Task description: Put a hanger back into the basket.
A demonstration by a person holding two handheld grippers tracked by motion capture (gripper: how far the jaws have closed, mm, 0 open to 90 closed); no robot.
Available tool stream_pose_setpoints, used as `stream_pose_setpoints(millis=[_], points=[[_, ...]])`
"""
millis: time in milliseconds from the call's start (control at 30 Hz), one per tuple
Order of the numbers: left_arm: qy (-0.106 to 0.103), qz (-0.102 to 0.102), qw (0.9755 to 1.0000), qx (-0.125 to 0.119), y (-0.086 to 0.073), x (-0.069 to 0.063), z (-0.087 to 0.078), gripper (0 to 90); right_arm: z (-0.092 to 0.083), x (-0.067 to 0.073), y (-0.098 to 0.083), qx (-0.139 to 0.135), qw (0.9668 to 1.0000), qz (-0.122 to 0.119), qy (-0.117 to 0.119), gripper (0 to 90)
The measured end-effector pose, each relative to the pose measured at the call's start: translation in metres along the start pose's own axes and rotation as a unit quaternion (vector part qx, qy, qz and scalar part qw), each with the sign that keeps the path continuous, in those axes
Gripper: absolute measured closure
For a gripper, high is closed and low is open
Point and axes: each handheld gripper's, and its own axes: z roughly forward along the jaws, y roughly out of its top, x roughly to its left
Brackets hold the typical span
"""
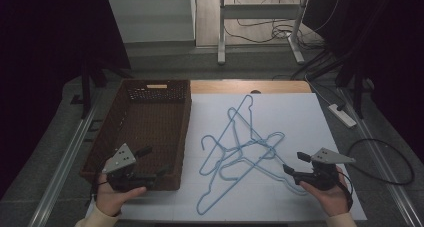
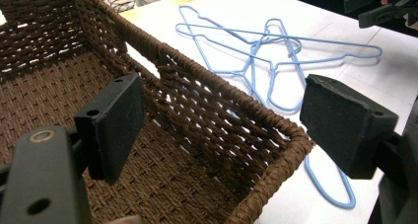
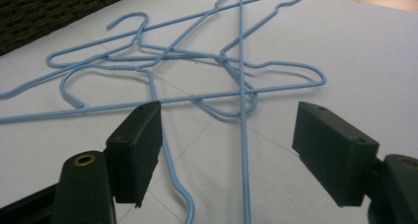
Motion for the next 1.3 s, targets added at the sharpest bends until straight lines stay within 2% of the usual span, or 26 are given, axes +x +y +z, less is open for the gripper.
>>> stream_pose_setpoints(millis=[333,500,733,767,833,867,1200,1233,1267,1300], points=[[0.002,0.001,1.0000,0.005,-0.002,0.000,0.002,18.3,0.006,0.003,0.006,0.026,0.9996,-0.014,0.004,25.5],[0.005,-0.001,1.0000,0.004,-0.001,-0.001,0.000,18.4,0.015,0.007,0.020,0.042,0.9986,-0.030,0.012,24.8],[0.005,0.000,1.0000,0.004,0.000,-0.002,0.000,18.5,0.028,0.012,0.036,0.067,0.9968,-0.038,0.022,26.1],[0.005,0.000,1.0000,0.004,0.000,-0.002,0.000,18.5,0.036,0.016,0.043,0.082,0.9952,-0.043,0.030,26.4],[0.005,0.001,1.0000,0.004,0.000,-0.002,0.000,18.5,0.039,0.017,0.045,0.088,0.9945,-0.045,0.033,26.7],[0.005,0.001,1.0000,0.003,0.000,-0.002,-0.001,18.5,0.049,0.021,0.053,0.106,0.9921,-0.055,0.039,27.7],[0.005,0.001,1.0000,0.003,0.000,-0.002,-0.001,18.5,0.090,0.034,0.069,0.172,0.9803,-0.077,0.059,37.1],[0.005,0.001,1.0000,0.004,0.000,-0.001,-0.001,18.5,0.090,0.034,0.069,0.172,0.9803,-0.077,0.059,37.1],[0.006,0.001,1.0000,0.004,0.000,-0.001,-0.001,18.5,0.100,0.037,0.072,0.190,0.9762,-0.082,0.064,40.4],[0.005,0.001,1.0000,0.004,0.000,-0.001,-0.001,18.5,0.102,0.038,0.073,0.195,0.9753,-0.083,0.063,41.5]])
